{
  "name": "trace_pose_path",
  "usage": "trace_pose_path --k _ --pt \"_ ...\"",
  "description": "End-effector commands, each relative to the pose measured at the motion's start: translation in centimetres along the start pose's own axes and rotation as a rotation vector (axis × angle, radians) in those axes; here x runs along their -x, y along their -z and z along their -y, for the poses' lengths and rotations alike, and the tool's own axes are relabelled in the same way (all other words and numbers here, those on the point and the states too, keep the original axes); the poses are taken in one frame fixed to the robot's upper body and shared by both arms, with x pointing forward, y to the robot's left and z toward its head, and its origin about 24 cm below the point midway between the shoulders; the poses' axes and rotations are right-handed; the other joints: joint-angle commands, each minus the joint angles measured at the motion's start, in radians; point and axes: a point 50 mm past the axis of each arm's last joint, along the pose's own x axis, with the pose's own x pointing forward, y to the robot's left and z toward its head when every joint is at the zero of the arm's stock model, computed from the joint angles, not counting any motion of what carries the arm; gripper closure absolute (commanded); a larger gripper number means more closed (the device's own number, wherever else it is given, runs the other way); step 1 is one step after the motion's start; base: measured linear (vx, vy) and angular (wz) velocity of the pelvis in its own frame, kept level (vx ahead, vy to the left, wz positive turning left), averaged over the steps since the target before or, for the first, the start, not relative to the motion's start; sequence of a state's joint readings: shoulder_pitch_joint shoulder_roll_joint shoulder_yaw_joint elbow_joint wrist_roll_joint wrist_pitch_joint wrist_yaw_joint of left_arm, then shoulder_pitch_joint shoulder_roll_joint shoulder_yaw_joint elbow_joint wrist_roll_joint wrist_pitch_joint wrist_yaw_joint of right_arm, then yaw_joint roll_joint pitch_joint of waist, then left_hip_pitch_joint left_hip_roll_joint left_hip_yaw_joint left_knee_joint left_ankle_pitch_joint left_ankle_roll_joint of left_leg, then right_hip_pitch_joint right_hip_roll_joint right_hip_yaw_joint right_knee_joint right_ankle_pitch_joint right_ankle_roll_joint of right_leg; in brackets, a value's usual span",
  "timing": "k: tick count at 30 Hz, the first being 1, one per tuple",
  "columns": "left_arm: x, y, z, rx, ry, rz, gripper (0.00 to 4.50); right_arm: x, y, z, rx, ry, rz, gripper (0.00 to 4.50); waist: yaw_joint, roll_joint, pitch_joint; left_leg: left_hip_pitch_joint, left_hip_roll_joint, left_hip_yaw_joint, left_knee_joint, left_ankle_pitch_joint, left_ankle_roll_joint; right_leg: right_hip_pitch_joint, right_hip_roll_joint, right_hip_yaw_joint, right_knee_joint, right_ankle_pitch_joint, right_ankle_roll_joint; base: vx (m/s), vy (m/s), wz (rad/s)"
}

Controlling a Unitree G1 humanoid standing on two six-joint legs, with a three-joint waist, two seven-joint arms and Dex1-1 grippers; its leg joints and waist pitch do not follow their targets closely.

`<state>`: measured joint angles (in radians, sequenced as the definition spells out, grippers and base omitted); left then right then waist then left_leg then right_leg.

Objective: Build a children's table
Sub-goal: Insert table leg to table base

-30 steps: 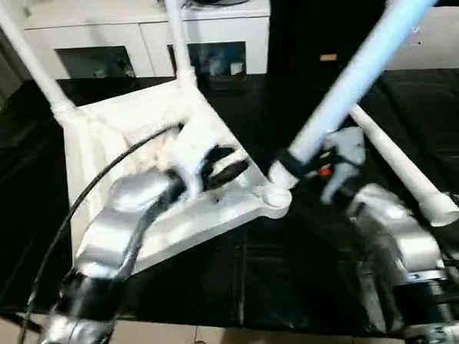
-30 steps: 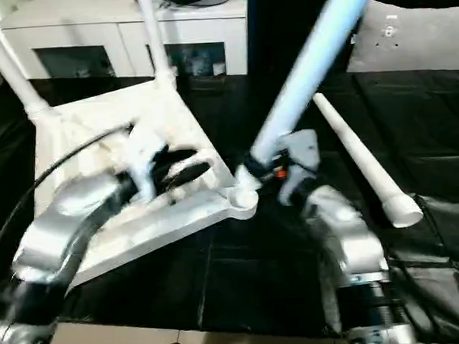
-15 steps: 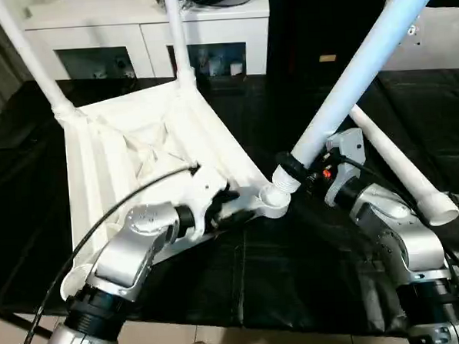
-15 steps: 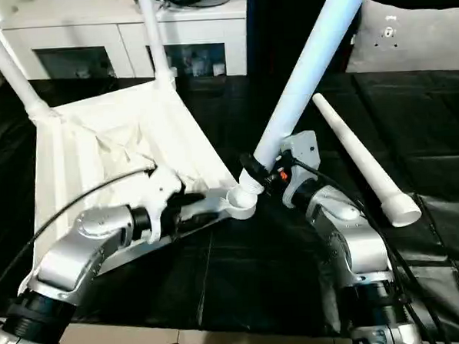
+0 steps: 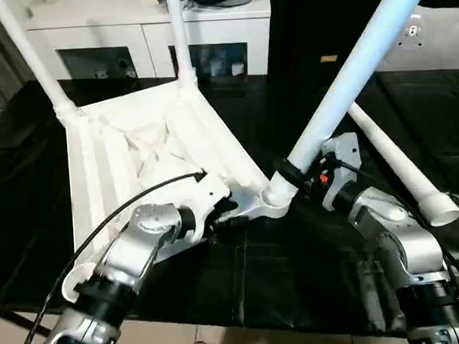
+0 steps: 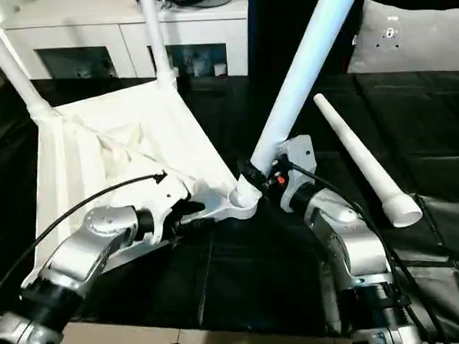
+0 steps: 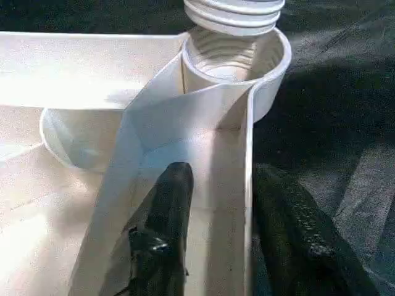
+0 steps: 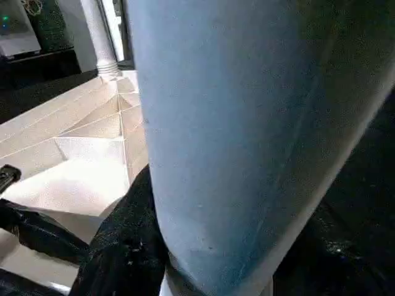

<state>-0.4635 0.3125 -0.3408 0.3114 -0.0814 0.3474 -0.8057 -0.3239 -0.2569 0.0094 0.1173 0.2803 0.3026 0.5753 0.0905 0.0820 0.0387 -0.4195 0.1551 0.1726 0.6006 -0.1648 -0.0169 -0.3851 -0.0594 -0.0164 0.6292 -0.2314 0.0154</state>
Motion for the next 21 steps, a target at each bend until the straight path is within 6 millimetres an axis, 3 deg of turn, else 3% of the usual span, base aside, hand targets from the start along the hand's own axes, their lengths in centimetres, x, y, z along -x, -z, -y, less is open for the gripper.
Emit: trace_pose_path --k 1,14,16,17,19,21 --pt "0.1 0.31 -0.33 -0.002 -0.011 -0.02 3.22 -0.15 -0.68 -0.48 0.023 -0.026 0.017 2.62 0.003 -0.007 -0.065 0.038 0.066 -0.028 -0.069 -0.183 0.028 0.032 -0.081 0.029 -0.07 0.008 -0.23 0.0 0.0 0.0" --pt "0.04 1.03 -0.37 -0.076 0.016 -0.082 4.37 -0.33 -0.68 -0.84 0.044 -0.082 -0.023 2.62 0.001 -0.009 -0.061 0.039 0.067 -0.03 -0.075 -0.224 0.014 0.031 -0.081 0.031 -0.076 -0.059 -0.219 0.0 0.0 0.0" --pt "0.04 1.03 -0.38 -0.079 0.016 -0.083 4.48 -0.34 -0.69 -0.85 0.045 -0.083 -0.024 2.62 0.0 -0.008 -0.061 0.038 0.067 -0.03 -0.075 -0.225 0.013 0.03 -0.082 0.031 -0.076 -0.066 -0.218 0.0 0.0 0.0" --pt "0.11 0.99 -0.52 -0.099 0.017 -0.085 4.48 -0.56 -0.81 -0.96 0.054 -0.113 -0.045 2.62 -0.001 -0.015 -0.061 0.039 0.068 -0.029 -0.075 -0.222 0.014 0.03 -0.082 0.031 -0.076 -0.064 -0.218 0.0 0.0 0.0" --pt "0.15 0.91 -0.62 -0.109 0.02 -0.081 4.48 -0.71 -0.85 -1.07 0.059 -0.138 -0.062 2.62 0.0 -0.011 -0.061 0.039 0.066 -0.029 -0.074 -0.212 0.019 0.03 -0.081 0.031 -0.075 -0.06 -0.222 0.0 0.0 0.0" --pt "0.32 0.83 -0.59 -0.13 0.044 -0.073 4.5 -0.87 -0.73 -1.4 0.066 -0.191 -0.101 2.62 0.0 -0.014 -0.061 0.038 0.066 -0.028 -0.071 -0.204 0.023 0.03 -0.081 0.031 -0.074 -0.05 -0.227 0.0 0.0 0.0"
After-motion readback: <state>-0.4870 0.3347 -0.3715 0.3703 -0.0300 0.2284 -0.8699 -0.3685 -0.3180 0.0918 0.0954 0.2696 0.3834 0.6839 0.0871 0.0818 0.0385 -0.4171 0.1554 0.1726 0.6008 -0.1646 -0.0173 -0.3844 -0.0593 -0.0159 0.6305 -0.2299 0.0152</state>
